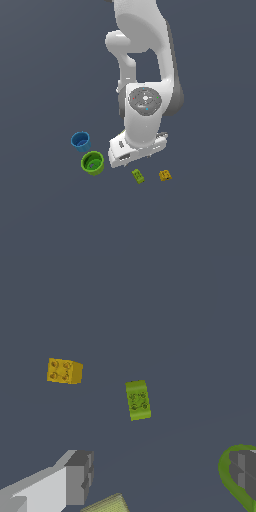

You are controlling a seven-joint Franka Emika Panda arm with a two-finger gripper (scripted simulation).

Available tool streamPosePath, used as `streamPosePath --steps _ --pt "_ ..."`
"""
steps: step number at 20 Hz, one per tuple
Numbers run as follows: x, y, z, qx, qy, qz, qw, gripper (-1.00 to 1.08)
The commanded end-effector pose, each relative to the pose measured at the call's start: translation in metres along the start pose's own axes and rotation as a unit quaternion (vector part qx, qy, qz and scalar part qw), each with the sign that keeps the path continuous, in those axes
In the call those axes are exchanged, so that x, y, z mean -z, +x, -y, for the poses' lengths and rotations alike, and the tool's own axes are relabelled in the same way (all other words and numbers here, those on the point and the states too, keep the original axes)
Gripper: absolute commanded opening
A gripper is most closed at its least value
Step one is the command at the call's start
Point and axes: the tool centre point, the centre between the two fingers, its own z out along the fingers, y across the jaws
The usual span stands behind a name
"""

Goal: Pick up a designated object from a clutter of objects.

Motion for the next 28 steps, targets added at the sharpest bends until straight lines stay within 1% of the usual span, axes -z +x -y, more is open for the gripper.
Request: streamPosePath --steps 1,7,12,21,28 --pt "-0.022 0.007 0.0 0.023 0.0 -0.001 0.9997 1.0" --pt "-0.062 0.016 0.002 0.061 0.0 -0.001 0.9981 1.0" --pt "-0.08 0.019 0.004 0.078 0.0 -0.001 0.997 1.0" --pt "-0.09 0.019 0.004 0.08 0.001 -0.001 0.9968 1.0" --pt "-0.122 0.018 0.004 0.082 0.001 -0.001 0.9967 1.0"
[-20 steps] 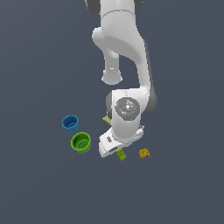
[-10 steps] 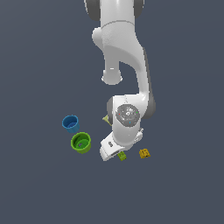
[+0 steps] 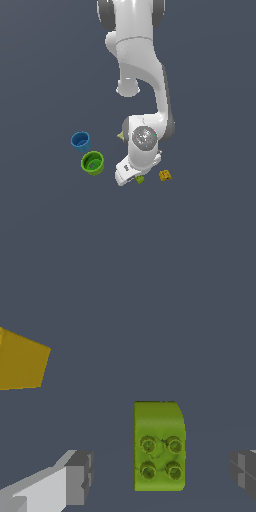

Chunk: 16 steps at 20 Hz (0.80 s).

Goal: Pick up a designated object from a clutter of objects.

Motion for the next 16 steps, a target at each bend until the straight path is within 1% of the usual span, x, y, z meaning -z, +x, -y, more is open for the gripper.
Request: streamPosePath --steps 1,7,8,16 --pt "-0.012 -0.0004 0.0001 0.0 0.0 0.0 1.0 1.0" --pt "-0.0209 0.0009 -0.0004 0.001 0.0 0.0 1.0 1.0" --pt "-0.0209 0.0009 -0.0004 0.001 0.0 0.0 1.0 -1.0" --pt "-0.0209 0.0009 -0.0004 0.001 0.0 0.0 1.0 -1.0"
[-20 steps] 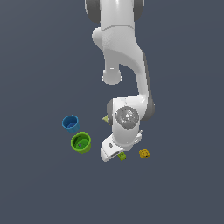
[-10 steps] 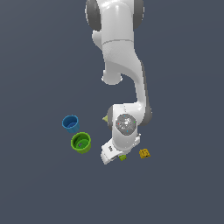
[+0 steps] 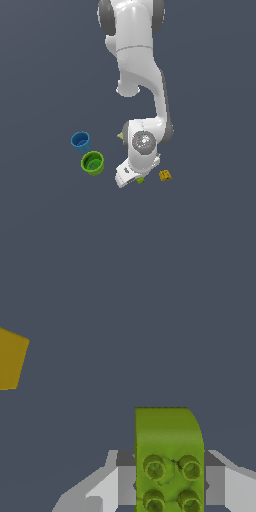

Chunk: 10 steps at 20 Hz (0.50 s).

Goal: Pick up a designated object from a clutter of objects.

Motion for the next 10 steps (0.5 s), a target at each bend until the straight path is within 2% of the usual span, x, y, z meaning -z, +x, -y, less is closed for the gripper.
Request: streamPosePath --steps 1,10 --pt "0.0 0.0 0.0 0.0 0.0 0.0 1.0 -1.0" --pt "0.014 -0.002 0.008 0.0 0.0 0.0 1.0 -1.0"
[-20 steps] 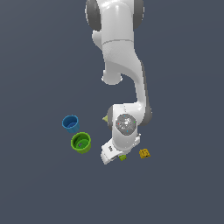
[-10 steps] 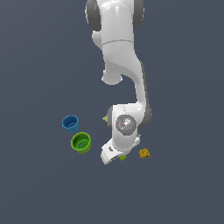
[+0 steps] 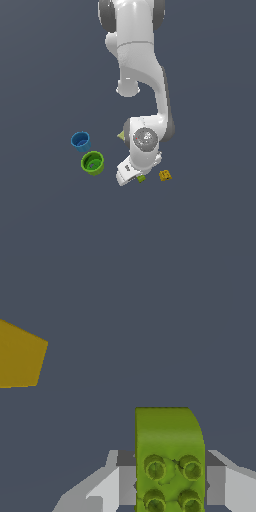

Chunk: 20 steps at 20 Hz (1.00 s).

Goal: Pick up a designated object from a clutter of objects.

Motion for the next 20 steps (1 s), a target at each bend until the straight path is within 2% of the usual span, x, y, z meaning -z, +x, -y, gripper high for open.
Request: streamPosePath --steps 1,9,20 --pt "0.008 -0.001 0.005 0.0 0.0 -0.001 1.0 -1.0" --pt "0.055 -0.006 0.032 0.0 0.0 0.0 1.0 -1.0" --pt "0.16 -0.019 0.093 0.0 -0.001 0.0 1.0 -1.0"
